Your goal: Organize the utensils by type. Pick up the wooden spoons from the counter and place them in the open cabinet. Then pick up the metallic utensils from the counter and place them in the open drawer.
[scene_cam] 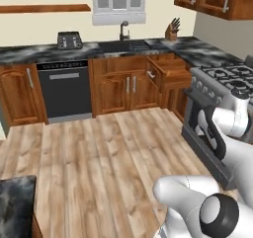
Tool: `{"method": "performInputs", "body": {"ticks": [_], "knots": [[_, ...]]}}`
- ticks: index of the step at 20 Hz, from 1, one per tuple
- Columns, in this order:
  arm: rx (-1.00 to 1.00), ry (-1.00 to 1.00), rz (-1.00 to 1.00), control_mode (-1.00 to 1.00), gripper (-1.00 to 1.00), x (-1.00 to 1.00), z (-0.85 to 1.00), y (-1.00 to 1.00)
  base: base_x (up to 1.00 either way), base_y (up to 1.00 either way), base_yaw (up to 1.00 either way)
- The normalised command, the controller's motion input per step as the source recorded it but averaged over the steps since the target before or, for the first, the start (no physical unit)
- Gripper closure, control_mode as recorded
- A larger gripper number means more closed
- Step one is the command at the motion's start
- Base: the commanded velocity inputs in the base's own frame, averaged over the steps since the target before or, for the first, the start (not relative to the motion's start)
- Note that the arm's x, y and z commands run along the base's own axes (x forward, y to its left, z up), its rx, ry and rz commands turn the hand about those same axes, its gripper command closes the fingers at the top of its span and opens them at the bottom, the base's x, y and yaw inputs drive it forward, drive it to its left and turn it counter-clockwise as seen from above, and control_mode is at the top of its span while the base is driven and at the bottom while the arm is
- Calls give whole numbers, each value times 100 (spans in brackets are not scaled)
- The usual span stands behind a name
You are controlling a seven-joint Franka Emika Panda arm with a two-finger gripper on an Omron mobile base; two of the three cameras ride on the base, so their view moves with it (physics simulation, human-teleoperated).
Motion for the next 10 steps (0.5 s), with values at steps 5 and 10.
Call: {"method": "performInputs", "body": {"ticks": [5, 10], "knots": [[0, 0, 0, 100, 100, 0, 0, 0, 85, -55, 0], [0, 0, 0, 100, 100, 0, 0, 0, 88, -51, 0]]}}
